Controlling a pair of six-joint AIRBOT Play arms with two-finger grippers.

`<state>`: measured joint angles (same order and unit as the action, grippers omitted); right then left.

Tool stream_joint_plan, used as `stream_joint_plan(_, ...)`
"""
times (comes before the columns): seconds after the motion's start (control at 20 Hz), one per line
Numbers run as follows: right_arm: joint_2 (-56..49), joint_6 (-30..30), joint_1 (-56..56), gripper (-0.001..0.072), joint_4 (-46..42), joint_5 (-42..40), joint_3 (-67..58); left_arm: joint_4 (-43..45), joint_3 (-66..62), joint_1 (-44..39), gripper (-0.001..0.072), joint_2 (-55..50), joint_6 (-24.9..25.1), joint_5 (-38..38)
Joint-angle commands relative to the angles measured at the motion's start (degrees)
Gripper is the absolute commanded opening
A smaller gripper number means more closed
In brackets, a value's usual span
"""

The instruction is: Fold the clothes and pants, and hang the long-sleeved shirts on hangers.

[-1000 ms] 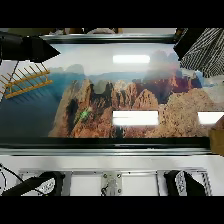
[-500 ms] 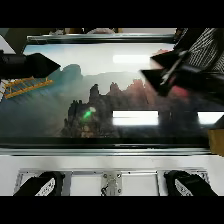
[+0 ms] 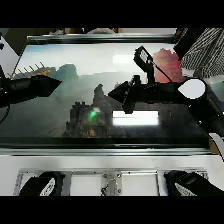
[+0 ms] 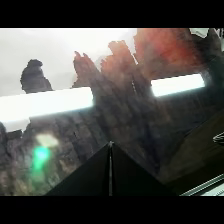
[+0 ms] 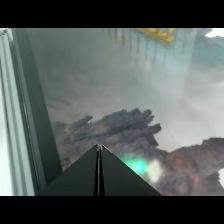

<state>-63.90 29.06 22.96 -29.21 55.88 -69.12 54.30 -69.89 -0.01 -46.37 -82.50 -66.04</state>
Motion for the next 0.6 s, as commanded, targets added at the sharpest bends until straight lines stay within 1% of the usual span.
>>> stream_joint_plan(0.0,-0.5,0.3,0.6,0.0017,-0.2,0.7,0.0,0.0,3.2,0.0,0.0018,2.3,0.0,1.7)
stream_joint_plan(0.55,-0.5,0.3,0.6,0.0017,-0.2,0.7,0.0,-0.3,4.1,0.0,0.0018,2.6,0.0,2.0)
